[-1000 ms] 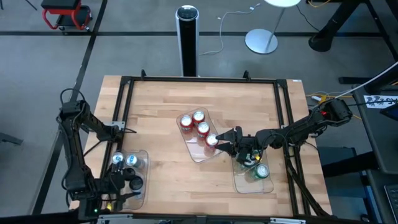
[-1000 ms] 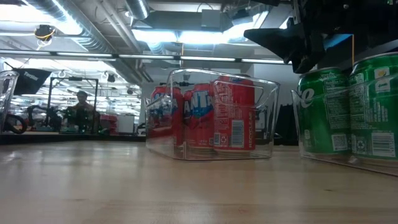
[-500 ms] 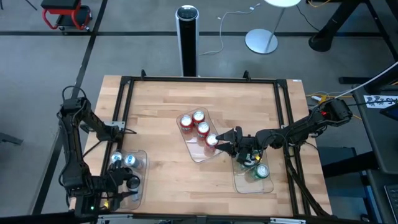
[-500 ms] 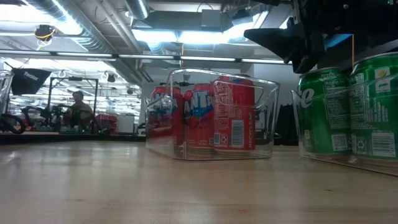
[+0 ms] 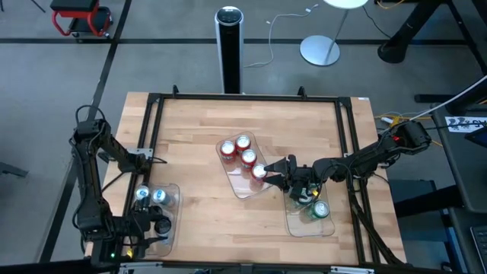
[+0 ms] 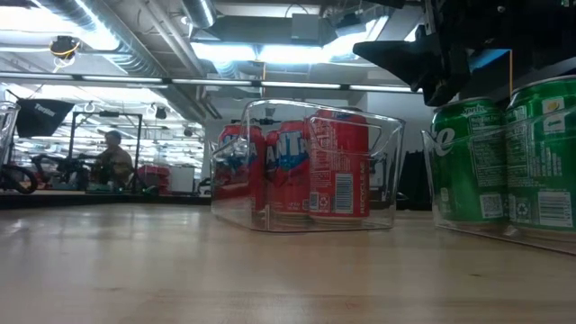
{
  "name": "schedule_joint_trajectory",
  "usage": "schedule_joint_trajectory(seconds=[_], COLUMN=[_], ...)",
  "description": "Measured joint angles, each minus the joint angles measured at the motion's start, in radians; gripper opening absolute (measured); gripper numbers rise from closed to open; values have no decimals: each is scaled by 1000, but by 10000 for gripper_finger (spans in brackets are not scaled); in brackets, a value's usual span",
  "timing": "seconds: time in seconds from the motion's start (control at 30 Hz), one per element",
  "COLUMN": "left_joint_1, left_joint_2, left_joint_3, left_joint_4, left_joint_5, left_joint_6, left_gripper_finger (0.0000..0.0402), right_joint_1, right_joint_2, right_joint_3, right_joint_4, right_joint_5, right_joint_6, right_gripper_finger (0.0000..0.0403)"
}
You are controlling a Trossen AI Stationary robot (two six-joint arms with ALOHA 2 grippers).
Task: Sort soda cans
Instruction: Put the white-pink soda can into the left transparent bin, then adjust the middle transparent bin
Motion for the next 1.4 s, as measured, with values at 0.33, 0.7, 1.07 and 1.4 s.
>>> schedule_joint_trajectory(seconds=[0.33,0.7,1.07,1.4], left_joint_1=[3,16,16,30], left_joint_2=[1,1,-1,-136], left_joint_3=[0,0,2,57], left_joint_4=[5,7,0,-10], left_joint_5=[0,-11,-6,-132], left_joint_6=[73,74,152,322], left_gripper_finger=[280,343,347,347], right_joint_1=[0,0,0,0], right_joint_2=[0,0,0,2], right_joint_3=[0,0,0,3], right_joint_4=[0,0,1,67], right_joint_5=[0,0,0,0], right_joint_6=[2,3,3,3], right_gripper_finger=[376,376,376,376])
